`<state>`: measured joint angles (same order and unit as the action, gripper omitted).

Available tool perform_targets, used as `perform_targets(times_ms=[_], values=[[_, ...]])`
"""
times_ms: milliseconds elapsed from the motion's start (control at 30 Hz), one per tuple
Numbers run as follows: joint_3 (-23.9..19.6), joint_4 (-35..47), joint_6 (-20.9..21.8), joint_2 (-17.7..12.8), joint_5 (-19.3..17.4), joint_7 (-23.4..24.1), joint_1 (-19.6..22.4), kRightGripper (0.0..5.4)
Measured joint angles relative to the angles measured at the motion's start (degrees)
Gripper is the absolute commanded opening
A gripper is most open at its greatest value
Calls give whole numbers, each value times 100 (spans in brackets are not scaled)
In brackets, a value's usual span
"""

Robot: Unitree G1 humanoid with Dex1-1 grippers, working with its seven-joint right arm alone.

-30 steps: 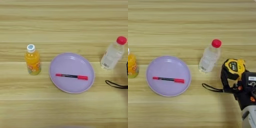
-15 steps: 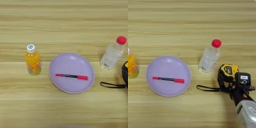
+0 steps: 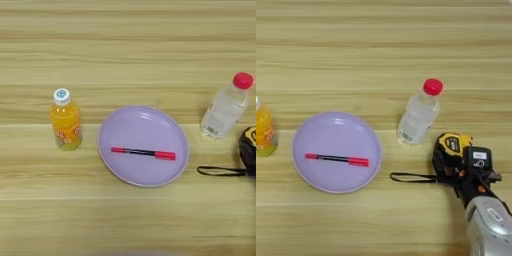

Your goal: Move the objects on the table

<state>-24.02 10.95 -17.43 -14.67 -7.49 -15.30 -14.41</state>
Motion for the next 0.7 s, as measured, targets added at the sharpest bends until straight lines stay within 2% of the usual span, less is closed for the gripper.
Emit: perform_targets(times_ms=[467,500,700], values=[[40,-148,166,-59,139,10,42,402],[40,-148,166,-59,139,11,43,431],[41,-157,160,-59,147,14,37,485]])
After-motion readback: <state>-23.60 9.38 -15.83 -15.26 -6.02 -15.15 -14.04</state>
